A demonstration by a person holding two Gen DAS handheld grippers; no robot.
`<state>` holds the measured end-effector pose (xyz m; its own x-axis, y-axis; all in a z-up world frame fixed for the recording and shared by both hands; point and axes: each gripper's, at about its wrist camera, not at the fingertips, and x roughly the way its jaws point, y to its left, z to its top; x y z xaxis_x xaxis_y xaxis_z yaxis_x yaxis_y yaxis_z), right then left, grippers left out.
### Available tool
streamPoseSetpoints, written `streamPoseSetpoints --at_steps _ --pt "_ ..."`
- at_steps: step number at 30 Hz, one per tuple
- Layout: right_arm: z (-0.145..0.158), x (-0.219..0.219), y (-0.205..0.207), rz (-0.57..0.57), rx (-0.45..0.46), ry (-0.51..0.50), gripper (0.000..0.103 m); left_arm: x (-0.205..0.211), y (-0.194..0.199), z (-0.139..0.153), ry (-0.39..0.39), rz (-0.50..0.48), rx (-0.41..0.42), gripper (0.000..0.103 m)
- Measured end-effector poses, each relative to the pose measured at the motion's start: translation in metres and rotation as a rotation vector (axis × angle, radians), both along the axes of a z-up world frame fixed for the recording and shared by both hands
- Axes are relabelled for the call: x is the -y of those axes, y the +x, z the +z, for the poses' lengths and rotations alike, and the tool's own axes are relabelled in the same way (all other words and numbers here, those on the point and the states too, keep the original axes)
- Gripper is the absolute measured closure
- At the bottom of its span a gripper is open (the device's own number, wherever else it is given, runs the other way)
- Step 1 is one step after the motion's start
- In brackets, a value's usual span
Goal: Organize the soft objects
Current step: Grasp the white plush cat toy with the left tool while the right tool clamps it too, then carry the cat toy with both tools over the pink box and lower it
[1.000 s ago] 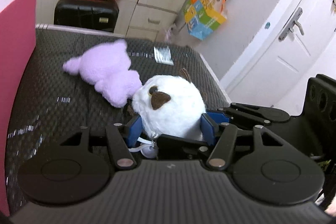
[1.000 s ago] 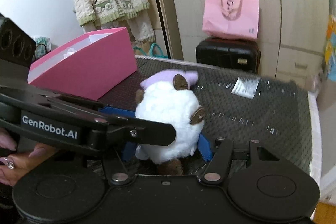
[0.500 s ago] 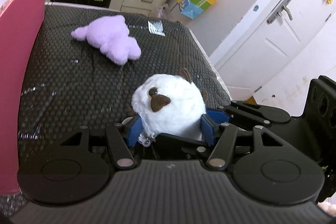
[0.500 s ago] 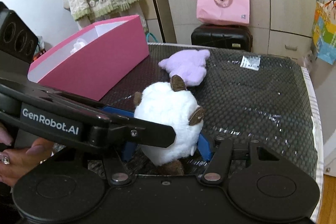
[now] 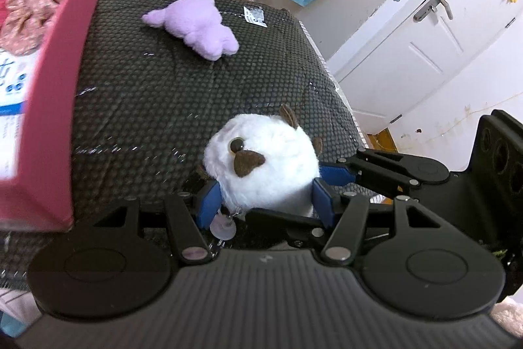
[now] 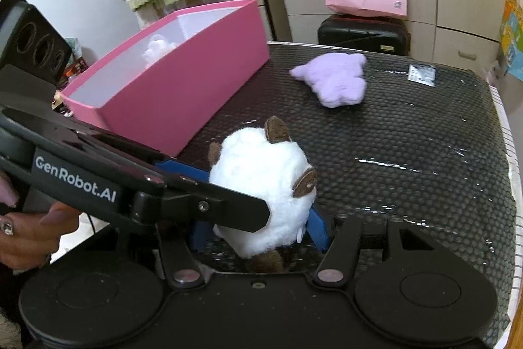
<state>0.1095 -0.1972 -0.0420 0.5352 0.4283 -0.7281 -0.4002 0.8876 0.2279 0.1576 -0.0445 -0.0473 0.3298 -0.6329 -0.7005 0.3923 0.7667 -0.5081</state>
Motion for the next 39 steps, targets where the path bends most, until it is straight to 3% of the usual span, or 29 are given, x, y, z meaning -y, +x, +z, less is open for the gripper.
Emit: streamPoseSetpoints --at_steps 15,24,31,35,39 --pt "0.042 -0.059 -0.029 0.150 0.041 0.013 0.040 -0.067 -0.033 0.046 0.034 0.001 0.002 0.045" --pt "0.087 -0.103 -0.027 0.235 0.137 0.047 0.040 -0.118 -0.047 0.098 0.033 0.081 0.098 0.045" --pt "0.126 -0.128 -0.007 0.279 0.242 0.111 0.040 -0.153 -0.048 0.142 0.023 0.184 0.270 0.045" --pt "0.129 -0.139 0.016 0.285 0.268 0.160 0.040 -0.169 -0.037 0.148 0.024 0.239 0.327 0.044" --pt "0.118 -0.155 0.045 0.287 0.264 0.174 0.040 -0.184 -0.014 0.138 0.020 0.283 0.319 0.045"
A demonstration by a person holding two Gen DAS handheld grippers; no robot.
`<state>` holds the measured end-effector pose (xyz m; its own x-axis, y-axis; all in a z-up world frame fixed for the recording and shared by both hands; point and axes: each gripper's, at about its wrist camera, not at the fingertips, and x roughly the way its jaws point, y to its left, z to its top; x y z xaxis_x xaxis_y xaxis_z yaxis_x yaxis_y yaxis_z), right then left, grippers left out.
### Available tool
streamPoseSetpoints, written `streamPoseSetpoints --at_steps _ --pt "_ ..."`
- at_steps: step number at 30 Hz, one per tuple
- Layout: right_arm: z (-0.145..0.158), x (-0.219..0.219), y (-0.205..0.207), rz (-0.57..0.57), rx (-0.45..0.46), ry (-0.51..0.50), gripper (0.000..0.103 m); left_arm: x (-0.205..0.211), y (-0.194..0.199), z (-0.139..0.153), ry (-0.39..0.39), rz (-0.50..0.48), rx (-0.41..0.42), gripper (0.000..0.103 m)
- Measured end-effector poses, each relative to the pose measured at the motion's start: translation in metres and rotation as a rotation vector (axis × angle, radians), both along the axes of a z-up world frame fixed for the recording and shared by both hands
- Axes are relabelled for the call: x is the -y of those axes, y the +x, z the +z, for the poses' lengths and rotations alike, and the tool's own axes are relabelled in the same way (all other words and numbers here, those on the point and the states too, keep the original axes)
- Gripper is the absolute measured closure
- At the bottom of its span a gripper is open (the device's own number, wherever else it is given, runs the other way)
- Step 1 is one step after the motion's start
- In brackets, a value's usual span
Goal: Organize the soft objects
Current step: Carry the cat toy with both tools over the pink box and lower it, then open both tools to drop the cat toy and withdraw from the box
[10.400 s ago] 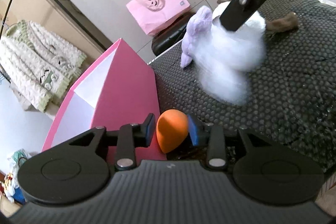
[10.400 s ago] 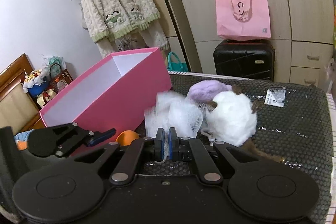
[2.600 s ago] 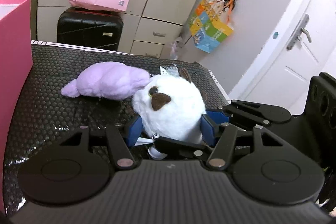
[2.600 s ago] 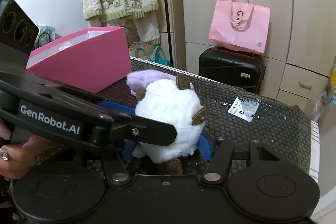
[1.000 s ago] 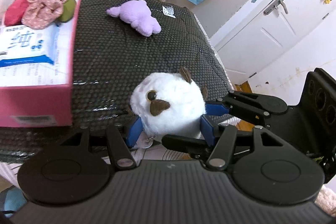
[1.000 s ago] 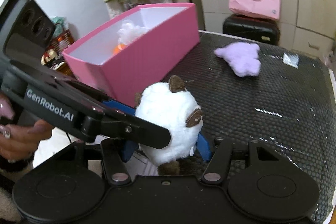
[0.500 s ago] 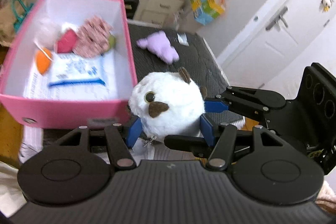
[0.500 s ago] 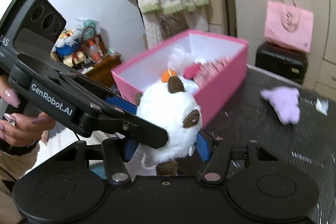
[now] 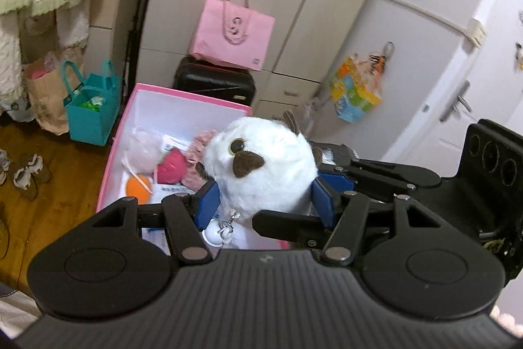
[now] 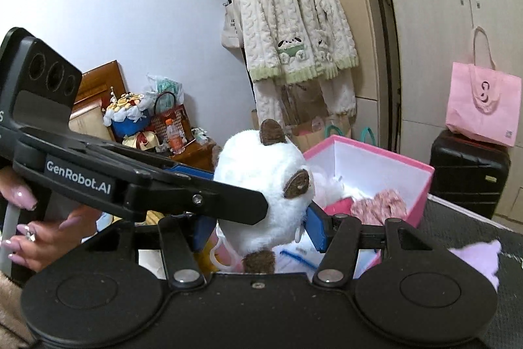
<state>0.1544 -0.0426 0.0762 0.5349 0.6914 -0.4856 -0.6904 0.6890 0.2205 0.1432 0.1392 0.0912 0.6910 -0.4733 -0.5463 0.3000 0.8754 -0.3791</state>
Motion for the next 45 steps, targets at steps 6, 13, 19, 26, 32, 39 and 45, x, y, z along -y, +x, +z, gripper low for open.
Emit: streamPoseSetpoints --at_steps 6,13,19,26,32,39,45 --pt "-0.025 -0.019 0.042 0.042 -0.079 -0.017 0.040 -0.016 0.035 -0.027 0.016 0.031 -0.060 0.044" --pt "-0.060 -0.037 0.070 0.091 -0.199 -0.052 0.040 -0.031 0.057 -0.060 0.043 0.036 -0.161 0.044" --pt "-0.078 -0.050 0.080 0.115 -0.250 -0.098 0.039 -0.028 0.058 -0.070 0.122 0.055 -0.150 0.042" --pt "-0.079 -0.050 0.075 0.099 -0.199 -0.172 0.034 -0.021 0.050 -0.066 0.237 0.060 -0.087 0.039" --pt "-0.055 -0.013 0.057 0.052 -0.157 -0.149 0.033 -0.017 0.019 -0.038 0.285 0.030 0.003 0.038" --pt "-0.024 0.037 0.009 0.012 -0.091 -0.128 0.033 0.003 -0.019 -0.010 0.322 -0.081 0.057 0.037" --pt "-0.013 0.066 -0.030 -0.003 -0.070 -0.156 0.033 0.036 -0.048 0.002 0.368 -0.193 0.086 0.033"
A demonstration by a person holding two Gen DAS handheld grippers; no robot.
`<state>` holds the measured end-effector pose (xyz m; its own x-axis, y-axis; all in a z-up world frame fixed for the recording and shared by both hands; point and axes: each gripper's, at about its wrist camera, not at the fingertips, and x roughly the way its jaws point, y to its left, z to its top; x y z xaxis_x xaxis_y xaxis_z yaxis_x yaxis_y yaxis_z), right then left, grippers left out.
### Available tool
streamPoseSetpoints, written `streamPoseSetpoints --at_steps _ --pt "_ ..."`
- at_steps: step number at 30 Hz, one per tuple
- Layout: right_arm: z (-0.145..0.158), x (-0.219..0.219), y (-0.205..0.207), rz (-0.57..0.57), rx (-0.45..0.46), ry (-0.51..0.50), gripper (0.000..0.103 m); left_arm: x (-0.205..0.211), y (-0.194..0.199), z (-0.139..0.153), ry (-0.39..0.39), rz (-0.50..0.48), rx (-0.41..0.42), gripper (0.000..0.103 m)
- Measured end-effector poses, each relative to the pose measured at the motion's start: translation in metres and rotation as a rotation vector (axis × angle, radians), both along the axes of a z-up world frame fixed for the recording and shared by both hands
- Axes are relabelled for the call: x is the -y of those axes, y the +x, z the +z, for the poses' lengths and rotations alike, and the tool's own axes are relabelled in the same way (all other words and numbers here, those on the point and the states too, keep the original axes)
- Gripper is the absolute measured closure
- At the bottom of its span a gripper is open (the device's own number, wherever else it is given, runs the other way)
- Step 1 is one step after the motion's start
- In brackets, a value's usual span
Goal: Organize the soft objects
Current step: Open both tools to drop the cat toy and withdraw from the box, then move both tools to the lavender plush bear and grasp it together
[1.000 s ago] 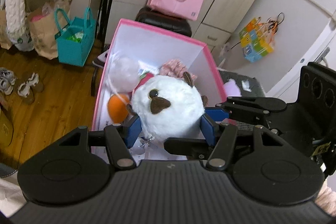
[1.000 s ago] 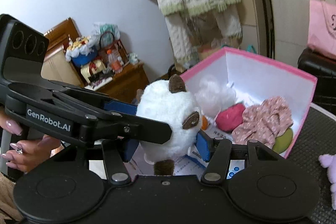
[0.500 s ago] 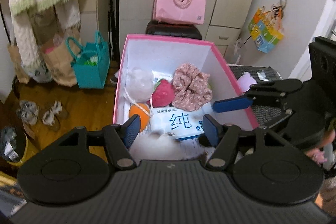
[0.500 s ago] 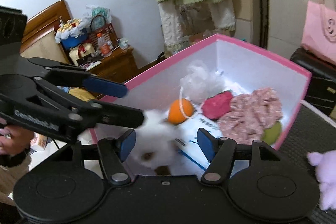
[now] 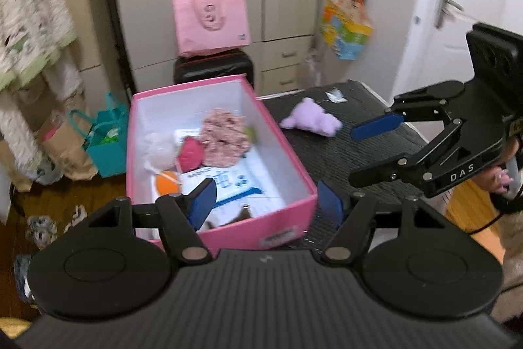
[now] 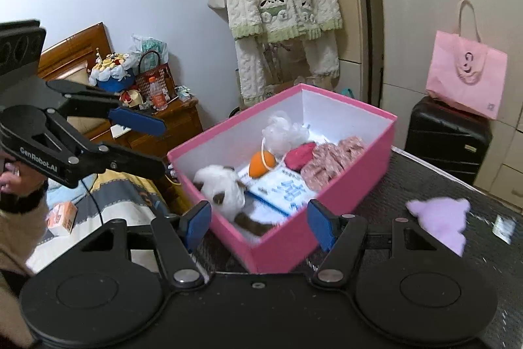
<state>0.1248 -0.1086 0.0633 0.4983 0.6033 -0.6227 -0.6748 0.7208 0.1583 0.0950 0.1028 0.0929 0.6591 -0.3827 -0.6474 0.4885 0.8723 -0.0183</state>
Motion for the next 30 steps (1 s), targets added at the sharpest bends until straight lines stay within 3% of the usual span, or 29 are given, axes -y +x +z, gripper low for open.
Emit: streamPoseSetpoints --at_steps 3,12,17,20,26,30 --pt "-0.001 0.014 -0.022 -0.010 0.030 -0.031 0.032 0.030 -0.013 -0.001 0.052 -0.080 0.017 0.033" --pt "-0.022 0.060 -0.067 -0.103 0.057 -0.071 0.032 0.095 -0.029 -0.017 0.059 -0.267 0.008 0.031" --pt "-0.044 0.081 -0.082 -0.213 0.124 -0.101 0.030 0.107 -0.015 -0.026 -0.038 -0.269 -0.050 0.031" --pt "-0.060 0.089 -0.082 -0.239 0.132 -0.092 0.030 0.115 -0.007 -0.032 -0.061 -0.242 -0.030 0.031" --pt "-0.080 0.102 -0.047 -0.261 0.107 -0.059 0.030 0.137 0.023 -0.055 -0.136 -0.204 -0.055 0.031" --pt "-0.087 0.104 -0.027 -0.245 0.145 -0.095 0.029 0.147 0.047 -0.070 -0.189 -0.141 -0.067 0.031"
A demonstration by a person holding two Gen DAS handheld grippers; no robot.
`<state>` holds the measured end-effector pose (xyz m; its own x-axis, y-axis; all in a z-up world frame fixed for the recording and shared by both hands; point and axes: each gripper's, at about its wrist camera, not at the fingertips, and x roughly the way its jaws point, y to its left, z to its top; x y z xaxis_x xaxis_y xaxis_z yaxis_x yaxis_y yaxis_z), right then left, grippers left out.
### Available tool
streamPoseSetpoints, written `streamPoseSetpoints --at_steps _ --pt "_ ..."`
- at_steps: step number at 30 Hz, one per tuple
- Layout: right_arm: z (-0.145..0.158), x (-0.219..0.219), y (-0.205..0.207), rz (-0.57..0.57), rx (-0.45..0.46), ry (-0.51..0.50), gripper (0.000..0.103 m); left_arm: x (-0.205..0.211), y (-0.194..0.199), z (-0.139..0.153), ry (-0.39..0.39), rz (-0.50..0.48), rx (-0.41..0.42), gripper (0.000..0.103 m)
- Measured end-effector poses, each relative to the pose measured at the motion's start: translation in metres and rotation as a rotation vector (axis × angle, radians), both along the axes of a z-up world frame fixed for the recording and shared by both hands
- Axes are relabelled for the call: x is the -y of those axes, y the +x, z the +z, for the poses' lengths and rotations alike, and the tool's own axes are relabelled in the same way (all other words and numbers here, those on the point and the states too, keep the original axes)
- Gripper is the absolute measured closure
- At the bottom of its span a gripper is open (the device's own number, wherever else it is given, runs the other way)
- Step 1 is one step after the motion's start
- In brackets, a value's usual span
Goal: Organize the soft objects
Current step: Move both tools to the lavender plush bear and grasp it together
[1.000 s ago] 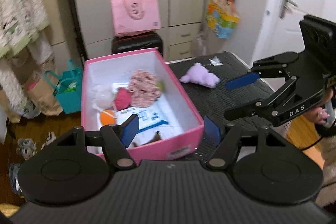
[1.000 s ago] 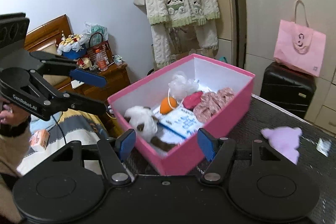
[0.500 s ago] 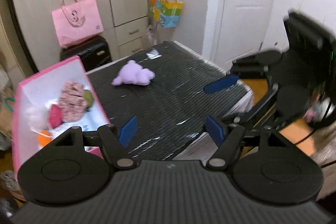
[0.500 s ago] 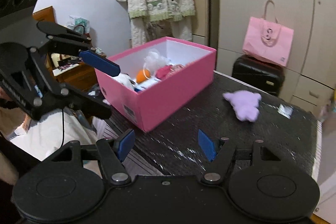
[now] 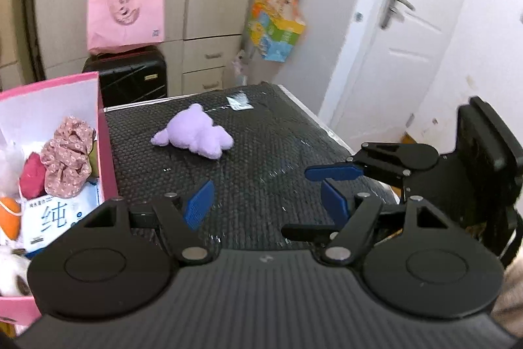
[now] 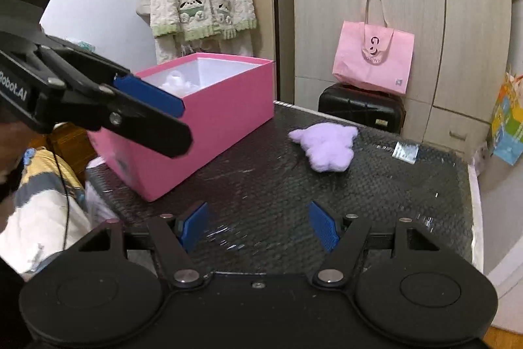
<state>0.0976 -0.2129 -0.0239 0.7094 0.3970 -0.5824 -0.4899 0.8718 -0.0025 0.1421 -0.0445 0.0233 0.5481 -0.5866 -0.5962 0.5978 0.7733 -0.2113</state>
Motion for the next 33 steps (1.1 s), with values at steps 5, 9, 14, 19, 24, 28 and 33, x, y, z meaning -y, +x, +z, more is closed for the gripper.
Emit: streamPoseSetpoints --at_steps 5,9,14,19,24,28,33 --pt "-0.013 0.001 0.031 -0.004 0.029 -0.076 0.029 0.010 0.025 -0.008 -0.056 0.062 -0.015 0.031" --pt "-0.011 0.011 0.058 0.001 0.025 0.004 0.029 0.019 0.040 -0.018 -0.074 0.136 0.003 0.031" --pt "-0.018 0.018 0.092 -0.003 0.049 0.068 0.029 0.031 0.061 -0.032 -0.102 0.224 0.009 0.031" --pt "-0.034 0.010 0.122 0.021 0.043 0.015 0.029 0.043 0.084 -0.047 -0.122 0.322 0.013 0.031" --pt "-0.049 0.000 0.144 0.041 0.041 -0.072 0.029 0.043 0.109 -0.066 -0.114 0.407 -0.012 0.031" --pt "-0.057 -0.002 0.155 0.101 -0.026 -0.052 0.023 0.040 0.121 -0.078 -0.144 0.452 -0.056 0.031" --pt "-0.060 -0.002 0.163 0.056 -0.053 -0.030 0.023 0.046 0.132 -0.092 -0.137 0.439 -0.106 0.033"
